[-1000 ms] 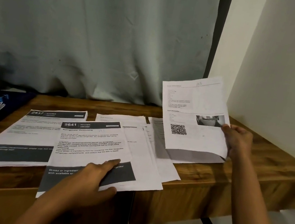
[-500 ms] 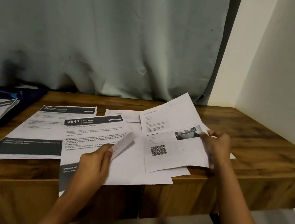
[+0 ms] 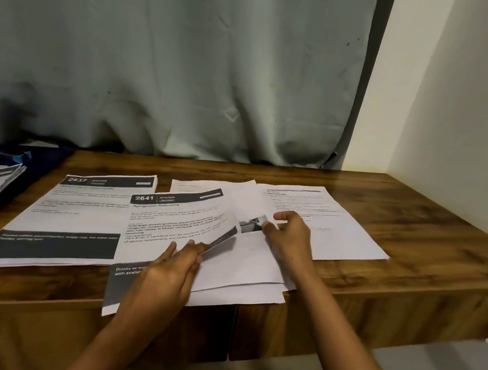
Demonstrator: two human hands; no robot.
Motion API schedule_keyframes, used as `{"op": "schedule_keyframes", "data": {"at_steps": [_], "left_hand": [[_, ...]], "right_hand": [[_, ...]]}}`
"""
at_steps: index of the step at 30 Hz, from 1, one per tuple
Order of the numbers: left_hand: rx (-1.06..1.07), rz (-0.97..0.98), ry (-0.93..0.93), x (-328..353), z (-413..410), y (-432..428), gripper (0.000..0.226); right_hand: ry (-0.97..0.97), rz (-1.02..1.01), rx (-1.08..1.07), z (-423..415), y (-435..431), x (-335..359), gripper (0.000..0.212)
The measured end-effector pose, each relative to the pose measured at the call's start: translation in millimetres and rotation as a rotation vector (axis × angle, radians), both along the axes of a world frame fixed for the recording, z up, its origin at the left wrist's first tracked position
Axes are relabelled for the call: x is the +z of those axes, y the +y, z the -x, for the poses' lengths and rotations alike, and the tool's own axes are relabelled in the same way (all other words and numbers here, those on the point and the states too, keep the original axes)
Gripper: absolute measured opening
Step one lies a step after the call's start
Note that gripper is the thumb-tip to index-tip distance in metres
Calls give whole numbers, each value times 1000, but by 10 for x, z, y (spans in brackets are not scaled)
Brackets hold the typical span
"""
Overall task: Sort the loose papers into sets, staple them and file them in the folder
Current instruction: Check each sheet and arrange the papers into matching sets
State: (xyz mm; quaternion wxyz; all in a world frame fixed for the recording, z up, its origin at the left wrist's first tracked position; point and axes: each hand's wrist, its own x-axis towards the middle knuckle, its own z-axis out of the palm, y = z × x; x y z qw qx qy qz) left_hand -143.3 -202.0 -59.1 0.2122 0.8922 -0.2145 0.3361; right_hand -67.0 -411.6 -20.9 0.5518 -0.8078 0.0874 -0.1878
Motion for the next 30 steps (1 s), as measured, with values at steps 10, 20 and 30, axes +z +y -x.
{"op": "schedule_keyframes", "data": {"at_steps": [10,20,30], "left_hand": [[-116,-248,280,-13,-7,21,70],[-135,-299,382,71,-12,12,89],[-115,-312,374,107,-6,-5,89]], "right_hand": [[103,526,-102,-101,-137,12,21],[354,628,-32,-208,-254,79,36],[260,385,-38,-301,-348,67,17]]}}
